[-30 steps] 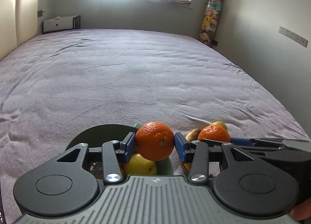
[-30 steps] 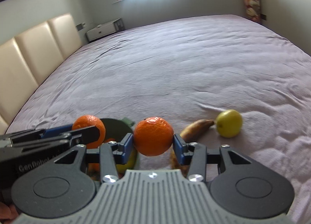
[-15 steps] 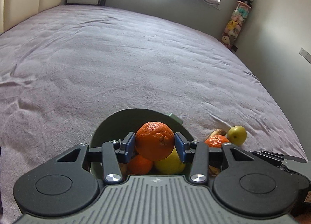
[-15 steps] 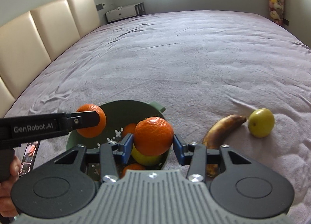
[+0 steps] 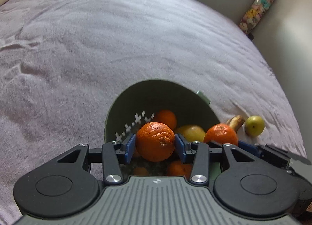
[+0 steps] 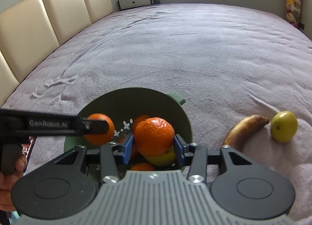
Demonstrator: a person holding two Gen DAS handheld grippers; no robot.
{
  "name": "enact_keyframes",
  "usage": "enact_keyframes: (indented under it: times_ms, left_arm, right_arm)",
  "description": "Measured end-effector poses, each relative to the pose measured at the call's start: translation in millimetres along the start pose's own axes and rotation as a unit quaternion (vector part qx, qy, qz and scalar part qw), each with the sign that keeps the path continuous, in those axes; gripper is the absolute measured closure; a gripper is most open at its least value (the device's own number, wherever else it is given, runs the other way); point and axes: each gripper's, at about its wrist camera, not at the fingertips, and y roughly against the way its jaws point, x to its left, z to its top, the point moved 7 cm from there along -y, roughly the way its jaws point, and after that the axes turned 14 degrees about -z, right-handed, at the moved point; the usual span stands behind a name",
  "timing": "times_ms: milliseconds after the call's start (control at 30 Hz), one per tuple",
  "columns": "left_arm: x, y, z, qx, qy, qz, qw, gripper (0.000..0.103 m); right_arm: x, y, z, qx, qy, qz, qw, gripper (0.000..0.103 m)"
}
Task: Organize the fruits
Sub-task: 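Carry the tangerine in the left tool over the colander while the right tool carries its tangerine there, then open the left tool to drop its tangerine into the colander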
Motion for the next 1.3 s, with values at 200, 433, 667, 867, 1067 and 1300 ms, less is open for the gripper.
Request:
enact_keyframes:
  times_ms: [200,433,667,867,1067,1300]
  left_arm:
    - [1.2,-7.4,-11.8,0.05,0.015,-0.012,0.9986,0.053]
    - [-10.7,-16.8,-23.7,0.099,-0.021,-0.001,0.9949,0.053]
    - [-18.8,-21.9,-31.1,0.125,-0.069,0.029,0.9893,0.052]
    - [-18.4,-21.1,-30.6,0.125,-0.071,0.031,0.9891,0.05]
    - [-15.4,-13.0,-23.8,0.102,-0.059,0.034,0.9925,0.047]
    - [-5.3,11.5,-2.6,0.027,-0.023,0.037,0.9987,0.047]
  right_arm:
    - [-12.5,-8.8,-3.0,0.015,-0.015,-0.018,1.0,0.061]
    - [-15.4,-7.2,-2.0,0.016,-0.023,-0.018,0.999,0.061]
    - [-14.1,-5.4,-3.1,0.016,-0.02,-0.019,0.999,0.061]
    - [-15.5,-3.7,-3.2,0.016,-0.022,-0.021,0.999,0.061]
    - [-13.9,-1.9,-2.5,0.013,-0.02,-0.017,1.0,0.061]
    - [-12.6,0.1,0.1,0.004,-0.025,-0.009,1.0,0.061]
